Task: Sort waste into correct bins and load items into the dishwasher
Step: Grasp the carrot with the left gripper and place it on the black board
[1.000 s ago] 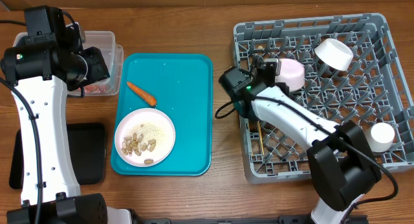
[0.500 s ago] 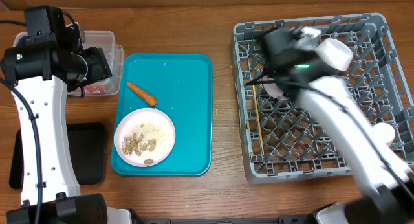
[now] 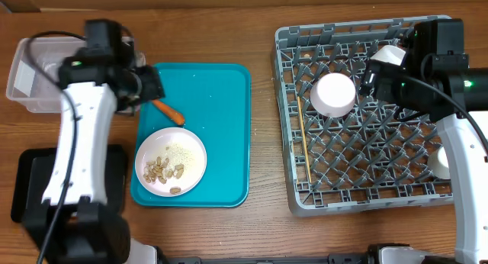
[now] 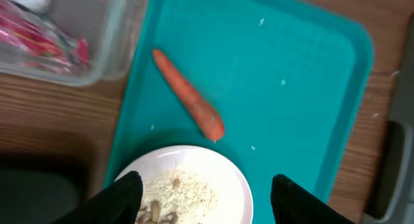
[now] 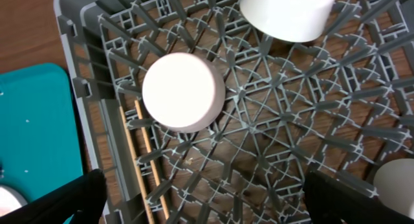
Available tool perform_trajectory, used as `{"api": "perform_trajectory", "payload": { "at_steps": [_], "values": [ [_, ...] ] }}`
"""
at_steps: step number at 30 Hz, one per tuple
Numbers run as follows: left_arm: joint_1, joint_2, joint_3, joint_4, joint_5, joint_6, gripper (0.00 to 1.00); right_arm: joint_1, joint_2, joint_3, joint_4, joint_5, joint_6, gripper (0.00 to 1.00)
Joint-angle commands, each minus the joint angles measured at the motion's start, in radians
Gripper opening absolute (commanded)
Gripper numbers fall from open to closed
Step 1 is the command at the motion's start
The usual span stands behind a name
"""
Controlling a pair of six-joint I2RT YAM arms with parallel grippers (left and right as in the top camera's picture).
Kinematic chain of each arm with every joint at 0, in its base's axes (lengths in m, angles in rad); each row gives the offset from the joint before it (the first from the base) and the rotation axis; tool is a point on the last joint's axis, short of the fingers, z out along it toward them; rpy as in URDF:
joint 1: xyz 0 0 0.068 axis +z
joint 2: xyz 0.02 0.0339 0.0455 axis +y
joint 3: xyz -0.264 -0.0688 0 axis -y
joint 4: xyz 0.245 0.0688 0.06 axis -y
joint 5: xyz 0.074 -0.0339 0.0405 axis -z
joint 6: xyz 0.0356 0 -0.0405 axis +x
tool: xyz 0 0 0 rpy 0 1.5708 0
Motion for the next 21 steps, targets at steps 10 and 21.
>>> {"api": "perform_trajectory", "payload": {
  "at_steps": [10,21],
  "values": [
    [-0.037,0.322,-0.047,0.129,-0.045,-0.099,0.61,0.000,-0.002,0.007,0.002,-0.023,-0.029,1.00],
    [-0.044,0.409,-0.047,0.198,-0.053,-0.096,0.23,0.000,-0.002,0.007,-0.003,-0.023,-0.029,1.00]
  ]
}}
